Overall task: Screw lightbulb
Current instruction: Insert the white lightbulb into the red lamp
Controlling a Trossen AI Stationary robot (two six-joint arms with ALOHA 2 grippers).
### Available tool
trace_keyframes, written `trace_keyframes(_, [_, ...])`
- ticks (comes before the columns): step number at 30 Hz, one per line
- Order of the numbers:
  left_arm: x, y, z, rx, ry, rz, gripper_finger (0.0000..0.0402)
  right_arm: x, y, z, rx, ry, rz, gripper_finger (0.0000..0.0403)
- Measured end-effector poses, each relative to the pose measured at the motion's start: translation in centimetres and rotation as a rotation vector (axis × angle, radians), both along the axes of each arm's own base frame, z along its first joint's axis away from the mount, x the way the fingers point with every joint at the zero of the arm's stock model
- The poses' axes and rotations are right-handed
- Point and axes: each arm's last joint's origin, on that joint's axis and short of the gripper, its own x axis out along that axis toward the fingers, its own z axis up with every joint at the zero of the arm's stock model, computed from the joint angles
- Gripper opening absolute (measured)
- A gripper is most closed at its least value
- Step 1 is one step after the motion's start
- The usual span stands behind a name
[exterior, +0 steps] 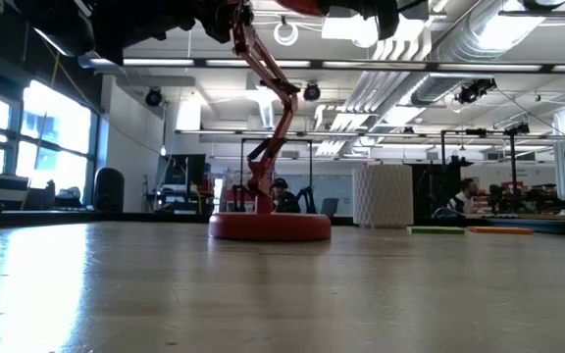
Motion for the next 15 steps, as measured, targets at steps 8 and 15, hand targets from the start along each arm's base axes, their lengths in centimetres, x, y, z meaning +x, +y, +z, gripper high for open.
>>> trace_keyframes(8, [0.0,0.0,0.0,-0.007,0.011,0.004,0.0251,-1.3,-0.4,0.5,-0.056,0.088,-0.011,0.0291])
trace_keyframes(15, [0.0,0.1,-0.2,-0.033,0.029,0.007,0.0251,-2.3,-0.6,1.1,-0.187,0.152,0.013,0.0291])
